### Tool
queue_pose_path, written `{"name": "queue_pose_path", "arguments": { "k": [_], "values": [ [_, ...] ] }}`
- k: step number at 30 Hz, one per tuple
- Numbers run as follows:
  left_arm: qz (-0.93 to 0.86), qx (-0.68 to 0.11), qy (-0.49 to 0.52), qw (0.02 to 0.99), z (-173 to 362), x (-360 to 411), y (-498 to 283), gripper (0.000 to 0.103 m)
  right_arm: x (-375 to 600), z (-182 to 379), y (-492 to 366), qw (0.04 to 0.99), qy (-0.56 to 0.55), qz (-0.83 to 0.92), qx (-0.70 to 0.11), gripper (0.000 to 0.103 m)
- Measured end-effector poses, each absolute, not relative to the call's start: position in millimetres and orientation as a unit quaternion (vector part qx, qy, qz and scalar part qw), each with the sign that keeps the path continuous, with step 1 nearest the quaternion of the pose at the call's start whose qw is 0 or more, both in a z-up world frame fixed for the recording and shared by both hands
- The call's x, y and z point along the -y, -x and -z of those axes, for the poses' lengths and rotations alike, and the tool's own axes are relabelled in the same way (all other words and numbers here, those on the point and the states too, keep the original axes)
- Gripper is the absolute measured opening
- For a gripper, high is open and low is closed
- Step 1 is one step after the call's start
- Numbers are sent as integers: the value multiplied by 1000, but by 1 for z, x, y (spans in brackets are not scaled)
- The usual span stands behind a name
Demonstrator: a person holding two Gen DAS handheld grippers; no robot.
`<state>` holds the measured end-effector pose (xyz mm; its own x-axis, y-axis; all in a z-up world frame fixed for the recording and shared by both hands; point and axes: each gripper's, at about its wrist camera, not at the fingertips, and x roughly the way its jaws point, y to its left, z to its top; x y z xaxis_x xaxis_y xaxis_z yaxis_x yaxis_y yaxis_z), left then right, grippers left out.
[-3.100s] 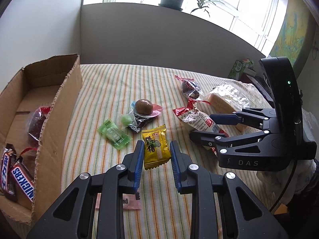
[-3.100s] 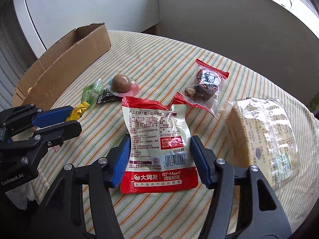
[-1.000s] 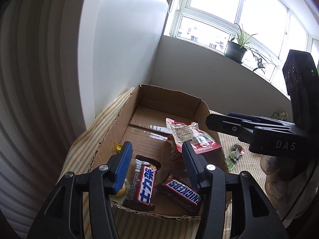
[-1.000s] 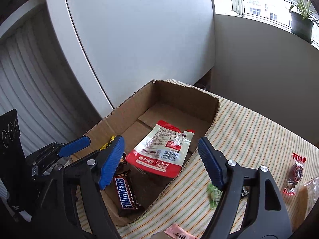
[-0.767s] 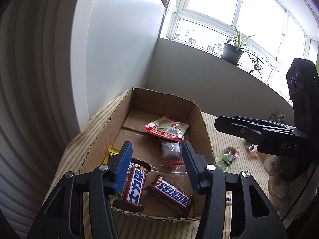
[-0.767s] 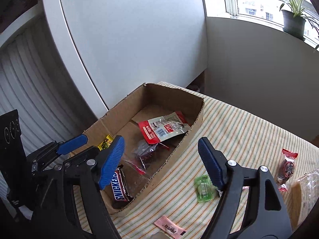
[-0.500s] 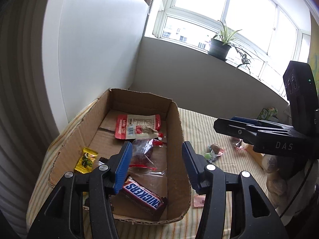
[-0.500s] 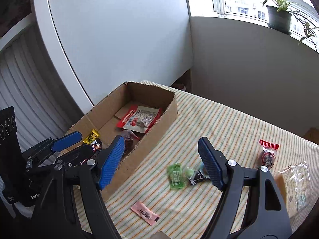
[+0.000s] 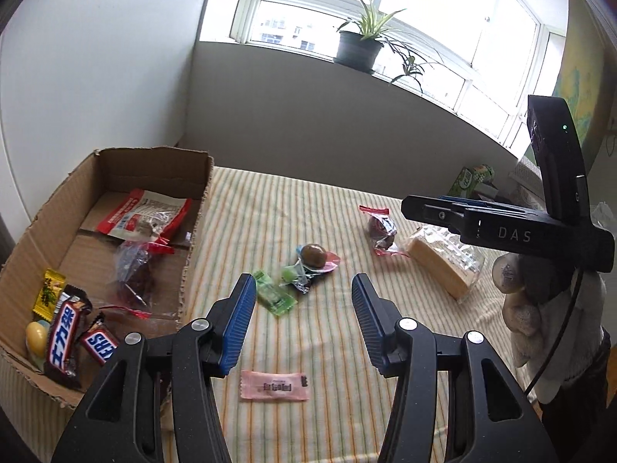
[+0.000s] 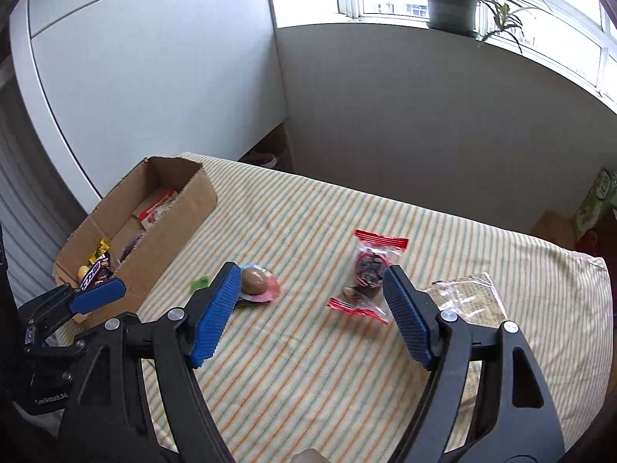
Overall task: Organize snacks
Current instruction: 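Move the right tool back over the bread loaf in its clear bag, then close the right tool on the bagged bread loaf and lift it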
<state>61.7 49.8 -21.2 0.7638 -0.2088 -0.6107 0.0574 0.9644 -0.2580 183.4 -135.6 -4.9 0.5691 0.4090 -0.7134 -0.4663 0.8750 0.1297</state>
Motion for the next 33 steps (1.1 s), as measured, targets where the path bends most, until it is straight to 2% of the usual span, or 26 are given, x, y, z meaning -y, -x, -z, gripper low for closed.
{"name": "queue_pose_path", "arguments": {
  "k": [12,16,27,33],
  "values": [
    [115,-366,104,918,33,5,-80,51,256,39,-232,884,-58,-160,-435,78],
    [124,-372,97,915,36,19,-84,51,264,55,-240,870,-73,-165,-459,61],
    [138,-385,108,906,42,25,-87,51,272,69,-244,851,-102,-195,-477,49],
    [139,-388,113,904,44,23,-89,51,267,71,-240,844,-100,-211,-483,48]
  ]
}}
